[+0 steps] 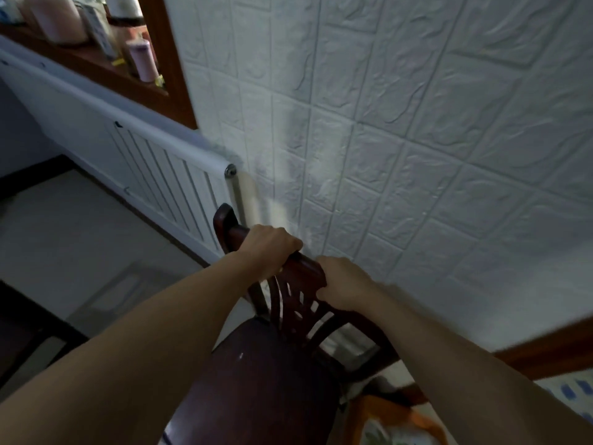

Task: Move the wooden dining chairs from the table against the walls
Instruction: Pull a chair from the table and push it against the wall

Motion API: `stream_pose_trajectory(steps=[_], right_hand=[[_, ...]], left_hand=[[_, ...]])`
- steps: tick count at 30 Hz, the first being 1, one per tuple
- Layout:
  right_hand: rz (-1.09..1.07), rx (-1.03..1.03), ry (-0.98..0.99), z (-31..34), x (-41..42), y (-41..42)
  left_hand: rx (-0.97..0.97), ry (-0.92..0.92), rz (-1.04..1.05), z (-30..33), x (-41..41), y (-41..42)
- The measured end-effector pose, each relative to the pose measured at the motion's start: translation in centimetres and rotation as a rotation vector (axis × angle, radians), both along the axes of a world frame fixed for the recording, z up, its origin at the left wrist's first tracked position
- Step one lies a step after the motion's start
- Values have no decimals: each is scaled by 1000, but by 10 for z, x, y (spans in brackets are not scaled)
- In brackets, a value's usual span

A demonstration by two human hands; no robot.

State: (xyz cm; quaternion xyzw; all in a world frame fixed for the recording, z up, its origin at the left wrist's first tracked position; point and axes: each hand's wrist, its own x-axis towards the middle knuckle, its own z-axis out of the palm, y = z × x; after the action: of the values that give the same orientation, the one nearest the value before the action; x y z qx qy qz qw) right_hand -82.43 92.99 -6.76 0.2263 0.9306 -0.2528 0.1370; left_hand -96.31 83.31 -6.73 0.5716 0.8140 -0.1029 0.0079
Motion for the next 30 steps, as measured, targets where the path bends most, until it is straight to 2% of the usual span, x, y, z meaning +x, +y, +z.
stream_pose_trajectory(steps=[2, 5, 15, 25, 30], right_hand=[[-10, 100, 49, -7, -3, 15], [-61, 123, 126, -18, -8, 32], [-124, 225, 80, -36, -21, 62], [-173, 220, 52, -34, -22, 57], [-95, 258, 64, -30, -16, 48]], left_hand=[[-5, -16, 27, -6, -5, 18], [1, -10, 47, -15, -12, 41], [50, -36, 119, -31, -24, 79], [105, -148, 122, -40, -23, 74], [112, -155, 203, -36, -14, 54]])
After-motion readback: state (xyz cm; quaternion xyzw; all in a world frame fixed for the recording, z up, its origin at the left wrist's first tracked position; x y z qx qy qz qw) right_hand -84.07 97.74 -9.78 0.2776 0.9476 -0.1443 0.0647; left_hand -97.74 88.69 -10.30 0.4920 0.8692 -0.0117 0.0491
